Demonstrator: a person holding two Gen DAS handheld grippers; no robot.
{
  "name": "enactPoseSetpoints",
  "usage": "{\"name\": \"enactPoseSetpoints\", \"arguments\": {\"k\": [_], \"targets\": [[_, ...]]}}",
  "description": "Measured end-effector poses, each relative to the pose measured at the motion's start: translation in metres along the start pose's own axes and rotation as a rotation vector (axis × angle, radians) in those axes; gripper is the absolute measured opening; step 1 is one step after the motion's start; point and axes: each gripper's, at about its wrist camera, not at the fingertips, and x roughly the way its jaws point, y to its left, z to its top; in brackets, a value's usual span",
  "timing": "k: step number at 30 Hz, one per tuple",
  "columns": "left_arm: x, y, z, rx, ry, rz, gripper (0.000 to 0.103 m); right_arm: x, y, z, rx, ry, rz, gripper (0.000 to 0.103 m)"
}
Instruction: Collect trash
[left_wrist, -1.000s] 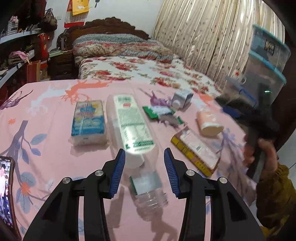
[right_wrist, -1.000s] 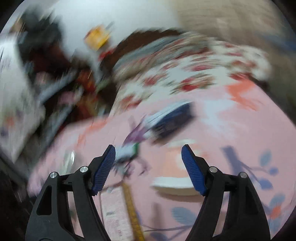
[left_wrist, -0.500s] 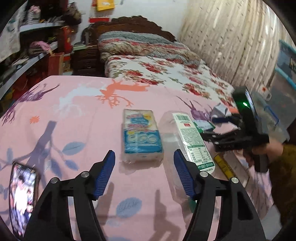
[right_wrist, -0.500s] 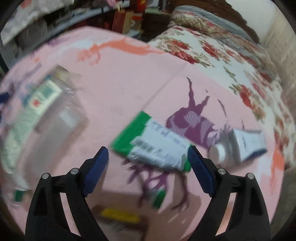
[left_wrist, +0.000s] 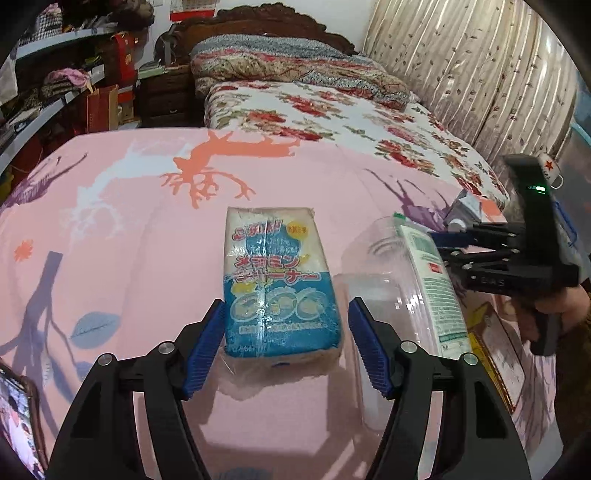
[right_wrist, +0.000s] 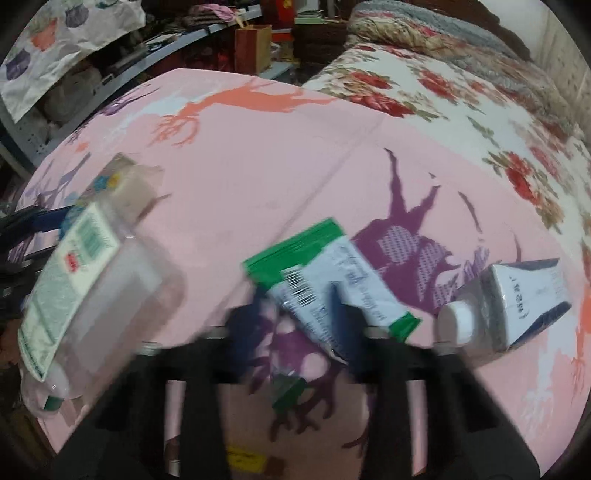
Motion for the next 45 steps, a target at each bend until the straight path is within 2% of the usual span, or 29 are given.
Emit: {"name": "enactPoseSetpoints", "arguments": {"k": [2, 5, 8, 13, 15, 18, 19, 20, 21, 23, 26, 31, 34, 36, 37, 38, 39, 40, 41, 42, 43, 45], "targets": [[0.001, 0.002, 0.001, -0.004, -0.010, 0.001, 0.055, 0.000, 0.003, -0.002, 0.009, -0.005, 0.007, 0.013], [-0.003, 0.009, 0.001, -0.033, -0.014, 0.003, 0.053, -0.007, 0.004, -0.007, 0.051, -0.038, 0.017, 0.008], [-0.019, 0.013, 0.003, -0.056, -0.046, -0.003, 0.052, -0.034, 0.006, -0.011, 0.086, -0.128, 0.050, 0.008], [-0.069, 0.017, 0.012, -0.079, -0.149, -0.024, 0.053, -0.084, 0.006, -0.020, 0.137, -0.250, 0.124, 0.008], [-0.085, 0.013, 0.013, -0.083, -0.171, -0.060, 0.053, -0.092, 0.005, -0.020, 0.120, -0.253, 0.104, 0.008], [-0.098, 0.005, 0.012, -0.081, -0.181, -0.108, 0.054, -0.079, -0.005, -0.016, 0.107, -0.172, 0.036, 0.019], [-0.101, 0.001, 0.010, -0.079, -0.179, -0.127, 0.054, -0.068, -0.013, -0.012, 0.113, -0.121, 0.017, 0.054], [-0.103, -0.003, 0.008, -0.075, -0.174, -0.145, 0.054, -0.060, -0.019, -0.010, 0.122, -0.096, 0.002, 0.081], [-0.104, -0.007, 0.005, -0.069, -0.170, -0.158, 0.054, -0.058, -0.023, -0.009, 0.120, -0.108, -0.003, 0.100], [-0.104, -0.013, 0.001, -0.057, -0.164, -0.174, 0.055, -0.049, -0.026, -0.004, 0.082, -0.095, -0.012, 0.096], [-0.102, -0.019, -0.004, -0.040, -0.144, -0.198, 0.055, -0.032, -0.027, 0.007, 0.036, -0.036, 0.007, 0.096], [-0.094, -0.023, -0.007, -0.021, -0.126, -0.241, 0.055, -0.002, -0.038, 0.017, 0.009, 0.029, -0.031, 0.096], [-0.090, -0.024, -0.007, -0.011, -0.120, -0.257, 0.056, 0.006, -0.037, 0.014, -0.021, 0.037, -0.044, 0.099], [-0.087, -0.022, -0.006, -0.013, -0.119, -0.261, 0.056, 0.008, -0.027, 0.008, -0.066, 0.055, -0.031, 0.085], [-0.086, -0.021, -0.004, -0.017, -0.119, -0.262, 0.056, 0.008, -0.022, 0.006, -0.087, 0.062, -0.033, 0.066], [-0.085, -0.020, -0.003, -0.023, -0.118, -0.263, 0.056, 0.004, -0.018, 0.004, -0.091, 0.058, 0.023, 0.048], [-0.083, -0.018, -0.002, -0.031, -0.117, -0.263, 0.056, 0.000, -0.012, 0.002, -0.103, 0.053, 0.013, 0.044], [-0.082, -0.017, -0.002, -0.036, -0.116, -0.262, 0.056, -0.003, -0.006, 0.000, -0.125, 0.047, -0.004, 0.036], [-0.082, -0.015, -0.002, -0.041, -0.114, -0.261, 0.056, -0.006, -0.001, -0.002, -0.128, 0.039, 0.001, 0.028], [-0.081, -0.014, -0.002, -0.045, -0.114, -0.259, 0.056, -0.008, 0.001, -0.004, -0.120, 0.034, 0.013, 0.025], [-0.082, -0.012, -0.002, -0.048, -0.115, -0.257, 0.056, -0.011, 0.002, -0.005, -0.108, 0.029, 0.030, 0.009], [-0.084, -0.010, -0.002, -0.054, -0.121, -0.252, 0.056, -0.017, 0.008, -0.010, -0.078, 0.016, 0.052, 0.007]]}}
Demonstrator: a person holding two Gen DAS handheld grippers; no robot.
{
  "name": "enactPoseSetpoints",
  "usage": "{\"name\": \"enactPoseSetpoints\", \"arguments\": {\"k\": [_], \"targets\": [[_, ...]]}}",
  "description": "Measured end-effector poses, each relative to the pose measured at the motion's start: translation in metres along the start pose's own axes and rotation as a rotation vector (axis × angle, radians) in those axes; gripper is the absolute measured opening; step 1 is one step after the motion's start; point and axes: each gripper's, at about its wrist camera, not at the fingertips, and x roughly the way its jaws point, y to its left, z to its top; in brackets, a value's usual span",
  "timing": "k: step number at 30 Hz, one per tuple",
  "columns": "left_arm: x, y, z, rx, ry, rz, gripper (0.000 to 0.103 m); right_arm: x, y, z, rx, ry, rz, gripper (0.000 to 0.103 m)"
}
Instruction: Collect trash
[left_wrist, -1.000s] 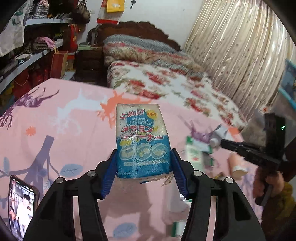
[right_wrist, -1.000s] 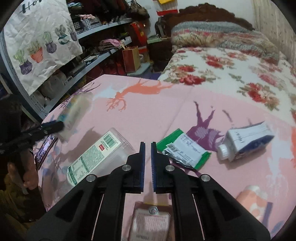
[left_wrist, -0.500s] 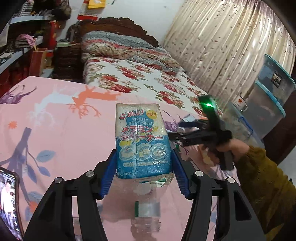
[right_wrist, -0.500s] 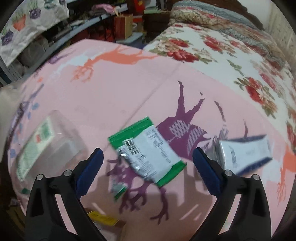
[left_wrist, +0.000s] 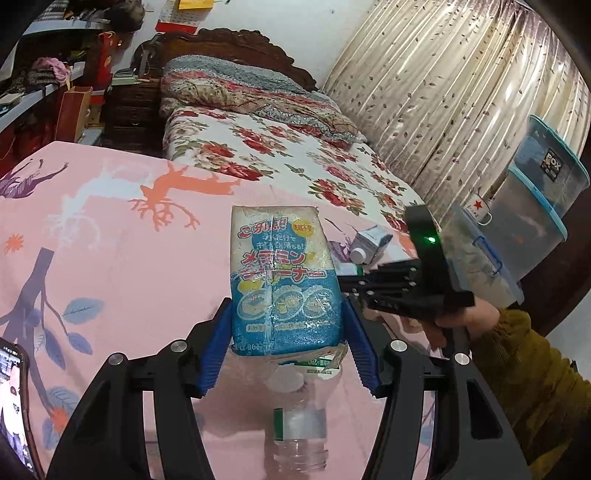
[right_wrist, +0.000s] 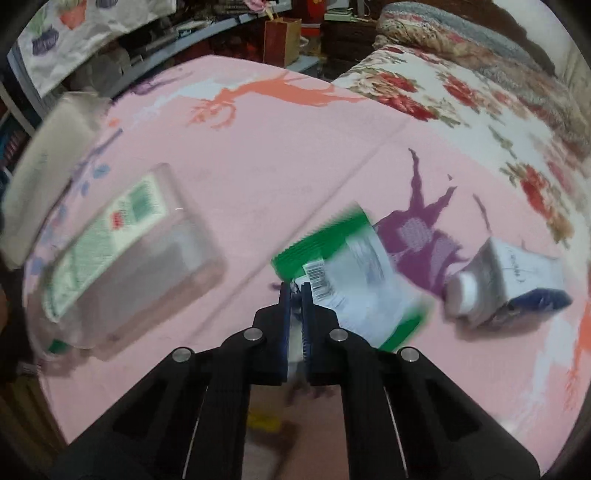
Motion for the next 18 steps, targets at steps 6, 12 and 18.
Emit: {"name": "enactPoseSetpoints", "arguments": {"k": [6, 12, 18], "targets": [[-0.010, -0.001, 0.005, -0.004, -0.017, 0.015, 0.056, -0.036, 0.011, -0.008, 0.049, -0.112, 0.025, 0.007], [-0.013, -0.019, 0.007, 0.030, -0.023, 0.010, 0.056, -0.061, 0.013, -0.017, 0.042, -0.142, 0.007, 0.011], [-0.011, -0.028, 0.001, 0.049, -0.008, 0.001, 0.057, -0.045, -0.013, -0.031, 0.132, -0.104, -0.010, 0.088]]}}
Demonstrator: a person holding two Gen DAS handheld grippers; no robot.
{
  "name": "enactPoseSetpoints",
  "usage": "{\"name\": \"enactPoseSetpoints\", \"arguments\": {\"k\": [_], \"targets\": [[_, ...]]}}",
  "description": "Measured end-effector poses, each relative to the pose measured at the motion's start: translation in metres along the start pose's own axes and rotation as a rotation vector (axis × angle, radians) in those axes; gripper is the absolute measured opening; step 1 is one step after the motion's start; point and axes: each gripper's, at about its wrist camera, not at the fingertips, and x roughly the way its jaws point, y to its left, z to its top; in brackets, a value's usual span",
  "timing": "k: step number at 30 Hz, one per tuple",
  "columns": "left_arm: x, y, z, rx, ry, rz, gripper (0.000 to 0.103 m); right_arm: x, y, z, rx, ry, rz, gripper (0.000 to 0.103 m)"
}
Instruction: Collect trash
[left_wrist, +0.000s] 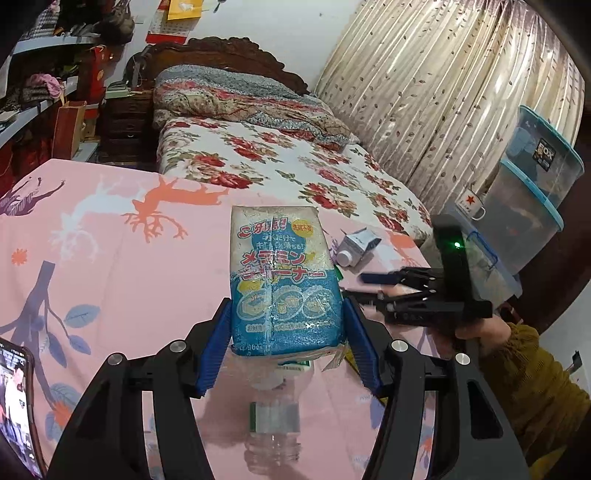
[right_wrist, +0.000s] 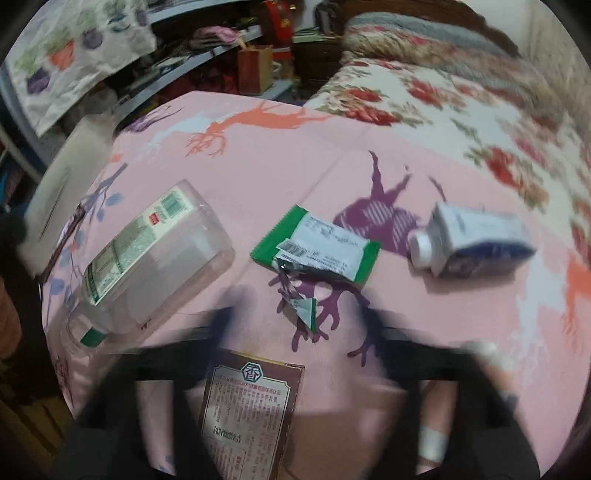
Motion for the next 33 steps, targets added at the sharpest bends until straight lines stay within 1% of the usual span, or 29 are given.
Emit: {"name": "enactPoseSetpoints", "arguments": {"k": [1, 2, 3, 4, 5, 6, 7, 8, 10, 11, 13, 17, 19, 22, 23, 25, 26, 28, 29, 31, 32, 33], "targets": [[0.001, 0.000, -0.001, 0.000, 0.004, -0.001, 0.057, 0.003, 0.000, -0.002, -0.002, -0.009, 0.000, 0.086], [0.002, 0.001, -0.001, 0.000, 0.006, -0.001, 0.057, 0.007, 0.002, -0.002, -0.016, 0.002, -0.012, 0.077], [0.003, 0.003, -0.002, -0.003, 0.009, -0.001, 0.057, 0.012, 0.004, -0.002, -0.029, 0.014, -0.024, 0.070], [0.003, 0.004, -0.003, -0.006, 0.011, -0.001, 0.057, 0.017, 0.005, -0.002, -0.037, 0.029, -0.035, 0.058], [0.004, 0.006, -0.003, -0.012, 0.013, -0.003, 0.057, 0.026, 0.006, 0.000, -0.043, 0.059, -0.048, 0.052], [0.004, 0.006, -0.003, -0.017, 0.014, -0.004, 0.057, 0.032, 0.007, 0.000, -0.048, 0.076, -0.059, 0.050], [0.004, 0.008, -0.003, -0.021, 0.014, -0.006, 0.057, 0.039, 0.007, 0.000, -0.054, 0.093, -0.073, 0.043], [0.004, 0.009, -0.004, -0.023, 0.014, -0.007, 0.057, 0.044, 0.007, 0.000, -0.053, 0.102, -0.073, 0.034], [0.004, 0.011, -0.003, -0.027, 0.012, -0.006, 0.057, 0.041, 0.007, 0.001, -0.035, 0.101, -0.056, 0.014], [0.004, 0.011, -0.003, -0.027, 0.011, -0.006, 0.057, 0.037, 0.007, 0.000, -0.023, 0.088, -0.039, 0.012], [0.005, 0.009, -0.001, -0.022, 0.010, -0.005, 0.057, 0.025, 0.011, 0.000, -0.009, 0.055, -0.011, 0.011], [0.008, -0.003, 0.006, 0.007, 0.009, -0.021, 0.057, -0.018, 0.011, 0.000, 0.045, -0.052, 0.046, 0.010], [0.011, -0.018, 0.011, 0.036, 0.011, -0.037, 0.057, -0.046, 0.009, -0.002, 0.064, -0.121, 0.060, 0.010], [0.018, -0.044, 0.016, 0.087, 0.015, -0.060, 0.057, -0.082, 0.001, -0.009, 0.093, -0.200, 0.075, 0.010], [0.020, -0.052, 0.018, 0.101, 0.017, -0.067, 0.057, -0.101, -0.006, -0.015, 0.120, -0.241, 0.089, 0.010], [0.030, -0.075, 0.021, 0.135, 0.033, -0.093, 0.057, -0.125, -0.018, -0.024, 0.155, -0.291, 0.104, 0.010], [0.037, -0.089, 0.023, 0.152, 0.049, -0.115, 0.057, -0.144, -0.029, -0.035, 0.186, -0.333, 0.111, 0.010], [0.049, -0.116, 0.023, 0.188, 0.080, -0.157, 0.057, -0.174, -0.048, -0.054, 0.231, -0.394, 0.091, 0.010], [0.058, -0.135, 0.023, 0.217, 0.098, -0.181, 0.057, -0.185, -0.055, -0.063, 0.247, -0.415, 0.074, 0.010], [0.074, -0.171, 0.023, 0.272, 0.128, -0.230, 0.057, -0.213, -0.077, -0.088, 0.294, -0.460, 0.019, 0.010], [0.084, -0.196, 0.023, 0.306, 0.146, -0.261, 0.057, -0.231, -0.095, -0.108, 0.334, -0.484, -0.025, 0.010], [0.095, -0.219, 0.022, 0.335, 0.164, -0.293, 0.057, -0.242, -0.106, -0.121, 0.358, -0.495, -0.054, 0.010]]}}
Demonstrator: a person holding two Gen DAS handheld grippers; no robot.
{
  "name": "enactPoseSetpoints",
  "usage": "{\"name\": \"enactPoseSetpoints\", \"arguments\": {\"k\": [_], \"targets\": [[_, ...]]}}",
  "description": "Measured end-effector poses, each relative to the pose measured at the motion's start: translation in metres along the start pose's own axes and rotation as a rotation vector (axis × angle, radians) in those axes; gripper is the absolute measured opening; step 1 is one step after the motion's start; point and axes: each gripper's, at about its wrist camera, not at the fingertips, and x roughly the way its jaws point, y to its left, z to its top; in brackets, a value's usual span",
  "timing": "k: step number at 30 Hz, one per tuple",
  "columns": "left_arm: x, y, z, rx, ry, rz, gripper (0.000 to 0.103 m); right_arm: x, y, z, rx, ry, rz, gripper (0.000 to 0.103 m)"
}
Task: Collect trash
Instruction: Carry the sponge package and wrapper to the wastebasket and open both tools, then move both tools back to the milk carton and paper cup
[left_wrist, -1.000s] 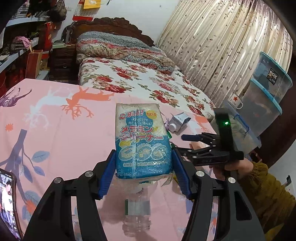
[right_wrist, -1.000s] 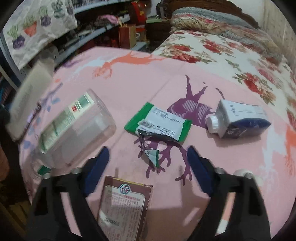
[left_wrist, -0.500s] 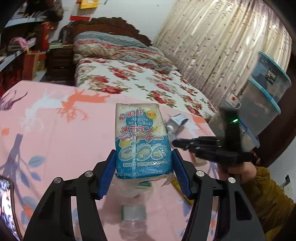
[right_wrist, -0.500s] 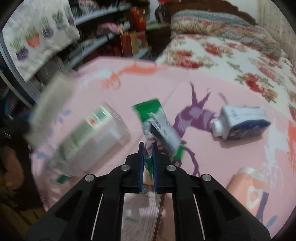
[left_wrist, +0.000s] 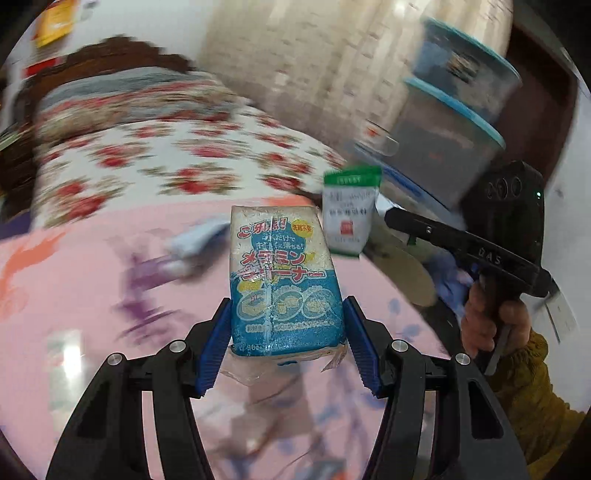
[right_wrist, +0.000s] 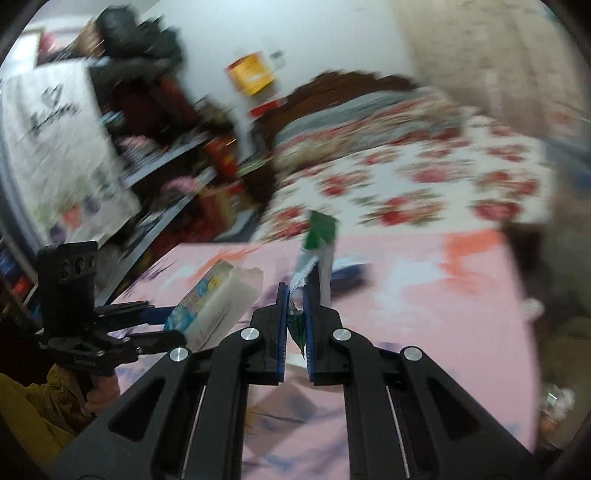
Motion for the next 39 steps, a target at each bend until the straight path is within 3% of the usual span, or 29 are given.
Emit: {"name": "enactPoseSetpoints", "arguments": {"k": [4, 8, 14, 16, 18, 19, 20, 24, 29, 33, 39], "targets": [[0.074, -0.063, 0.030, 0.065, 0.076, -0.134, 0.057, -0.062, -0.071, -0.017, 0.086, -0.053, -0.160, 0.010], [0.151, -0.126, 0.051, 0.121, 0.145, -0.181, 0.057, -0.102, -0.150, -0.047, 0.181, -0.042, -0.327, 0.010], [0.266, -0.202, 0.063, 0.194, 0.244, -0.190, 0.058, -0.110, -0.240, -0.096, 0.340, 0.005, -0.422, 0.013], [0.299, -0.220, 0.064, 0.219, 0.269, -0.188, 0.065, -0.105, -0.260, -0.108, 0.395, -0.001, -0.427, 0.014], [0.324, -0.232, 0.063, 0.234, 0.290, -0.154, 0.070, -0.102, -0.285, -0.122, 0.500, -0.018, -0.397, 0.044], [0.329, -0.234, 0.064, 0.234, 0.295, -0.150, 0.070, -0.104, -0.292, -0.129, 0.545, -0.038, -0.399, 0.083], [0.330, -0.235, 0.064, 0.231, 0.297, -0.150, 0.070, -0.107, -0.295, -0.132, 0.552, -0.076, -0.408, 0.088], [0.320, -0.230, 0.065, 0.224, 0.277, -0.156, 0.070, -0.109, -0.294, -0.132, 0.545, -0.108, -0.412, 0.084], [0.265, -0.209, 0.056, 0.169, 0.232, -0.166, 0.070, -0.121, -0.275, -0.121, 0.532, -0.164, -0.387, 0.084], [0.215, -0.194, 0.019, 0.190, 0.240, -0.161, 0.070, -0.116, -0.241, -0.108, 0.503, -0.184, -0.303, 0.084], [0.146, -0.143, -0.039, 0.200, 0.277, -0.138, 0.070, -0.064, -0.174, -0.095, 0.403, -0.085, -0.182, 0.080]]}}
